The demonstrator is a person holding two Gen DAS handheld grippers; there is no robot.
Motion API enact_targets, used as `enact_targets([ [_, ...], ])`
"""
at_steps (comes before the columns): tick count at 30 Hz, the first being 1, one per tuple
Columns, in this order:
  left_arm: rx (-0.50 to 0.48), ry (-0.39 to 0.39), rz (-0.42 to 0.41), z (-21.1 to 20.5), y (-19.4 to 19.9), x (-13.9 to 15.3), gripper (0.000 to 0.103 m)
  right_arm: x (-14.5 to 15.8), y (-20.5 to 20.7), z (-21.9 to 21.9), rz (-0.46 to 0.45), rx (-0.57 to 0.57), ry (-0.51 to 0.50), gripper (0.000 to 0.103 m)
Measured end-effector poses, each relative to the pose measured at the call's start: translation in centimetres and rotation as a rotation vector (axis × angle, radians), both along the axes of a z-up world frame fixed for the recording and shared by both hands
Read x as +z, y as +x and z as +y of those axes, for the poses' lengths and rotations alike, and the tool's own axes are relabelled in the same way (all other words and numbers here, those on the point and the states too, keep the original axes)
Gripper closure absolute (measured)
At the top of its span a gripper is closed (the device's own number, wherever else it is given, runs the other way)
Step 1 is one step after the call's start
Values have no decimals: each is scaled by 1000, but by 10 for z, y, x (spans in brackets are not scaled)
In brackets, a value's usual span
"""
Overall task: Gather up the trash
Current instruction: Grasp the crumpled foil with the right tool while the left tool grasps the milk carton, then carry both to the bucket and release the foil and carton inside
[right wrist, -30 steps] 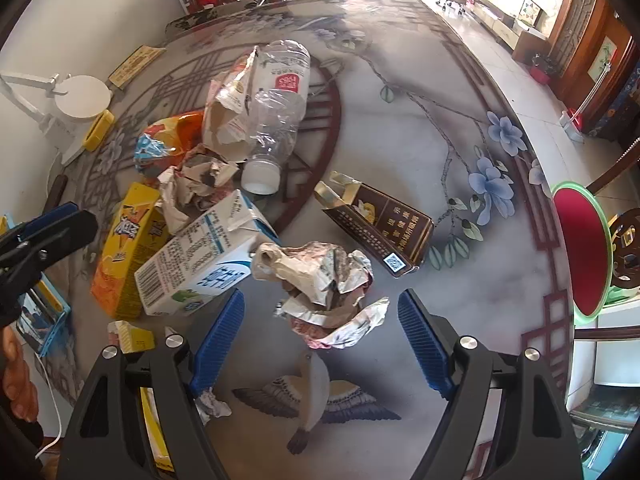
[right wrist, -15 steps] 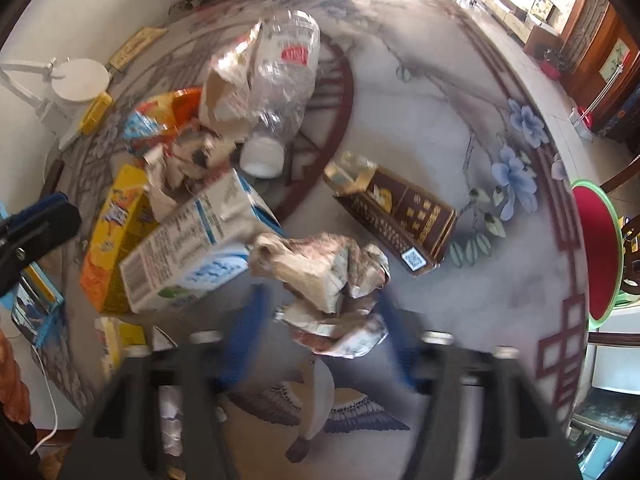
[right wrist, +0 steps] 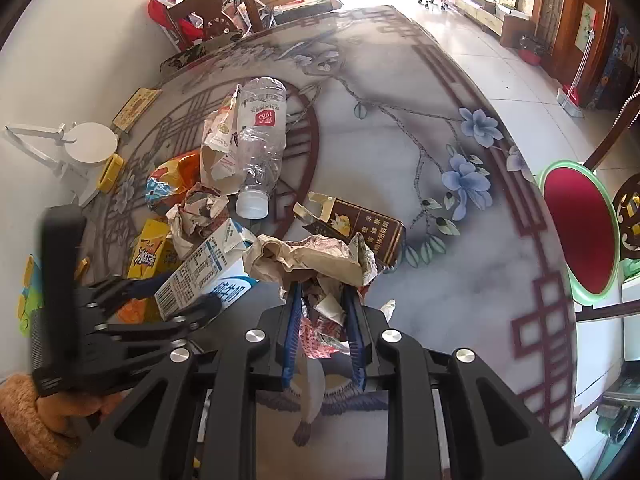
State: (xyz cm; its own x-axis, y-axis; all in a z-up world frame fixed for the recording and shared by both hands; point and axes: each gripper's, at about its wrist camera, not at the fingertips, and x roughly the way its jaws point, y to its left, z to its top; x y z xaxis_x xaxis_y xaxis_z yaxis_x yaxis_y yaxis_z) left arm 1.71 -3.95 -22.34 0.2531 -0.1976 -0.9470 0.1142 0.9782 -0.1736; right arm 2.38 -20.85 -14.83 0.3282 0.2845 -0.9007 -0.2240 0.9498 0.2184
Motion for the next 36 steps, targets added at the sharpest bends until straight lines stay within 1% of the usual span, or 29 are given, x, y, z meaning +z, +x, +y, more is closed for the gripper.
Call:
enact_targets([
  [1,5,-11,4,1,-1,0,52,0,-3,0,-1,0,1,81],
  [2,9,-19,3,1,-1,1,58,2,-5,-2,-5,-2,6,81],
  [7,28,-64,-57,5,-8,28,66,14,-12,-12,-34,-14,28,81],
  [12,20,-114,-127,-11,-7,63,66,26,-10,-25,-61,-25,52,81],
  [17,15,-152,-180,-31,4,90,66,35,-3,-47,-74,-39,61,81],
  [21,6,-164,-194,-58,14,96,66,35,5,-75,-73,-64,59,81],
  [26,-6,-169,-177,-93,27,92,66,34,14,-117,-69,-110,59,80],
  [31,-30,-165,-172,-130,37,90,66,29,24,-169,-62,-169,60,80],
  [36,-42,-160,-173,-165,45,90,66,20,37,-233,-43,-267,47,79],
])
